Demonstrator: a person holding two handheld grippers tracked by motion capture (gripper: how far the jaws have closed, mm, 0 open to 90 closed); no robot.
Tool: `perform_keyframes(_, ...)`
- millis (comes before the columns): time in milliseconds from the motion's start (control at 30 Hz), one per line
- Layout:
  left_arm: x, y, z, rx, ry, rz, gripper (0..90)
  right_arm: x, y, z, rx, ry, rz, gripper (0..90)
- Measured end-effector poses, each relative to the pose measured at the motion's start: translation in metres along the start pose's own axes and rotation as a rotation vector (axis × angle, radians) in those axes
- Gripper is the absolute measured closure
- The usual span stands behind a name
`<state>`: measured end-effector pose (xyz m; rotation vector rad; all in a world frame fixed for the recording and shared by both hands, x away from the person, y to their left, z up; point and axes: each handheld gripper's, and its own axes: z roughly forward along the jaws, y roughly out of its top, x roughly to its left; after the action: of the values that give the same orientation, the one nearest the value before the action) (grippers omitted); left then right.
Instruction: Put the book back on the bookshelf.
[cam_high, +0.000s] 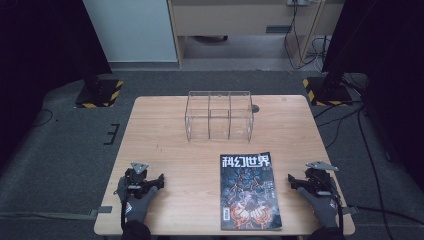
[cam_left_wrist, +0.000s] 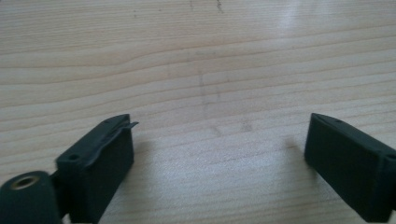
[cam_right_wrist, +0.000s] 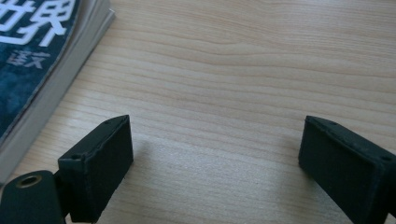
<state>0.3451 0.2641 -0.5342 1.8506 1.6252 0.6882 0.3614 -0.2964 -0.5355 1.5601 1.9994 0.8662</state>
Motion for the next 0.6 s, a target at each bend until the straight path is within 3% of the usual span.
perform_keyframes(200, -0.003, 0.001, -0.005, -0.013, -0.009, 0.0, 12.5, 0.001, 0.003, -0.006, -0.025, 0.023, 0.018, 10.6)
perform_keyframes(367, -0.009, 0.002, -0.012, -0.036, -0.039, 0.002, 12.4, 0.002, 0.006, -0.014, -0.052, 0.066, 0.051, 10.7)
perform_keyframes(600, -0.017, 0.003, -0.018, -0.06, -0.072, 0.004, 13.0, 0.001, 0.009, -0.02, -0.075, 0.086, 0.066, 11.0)
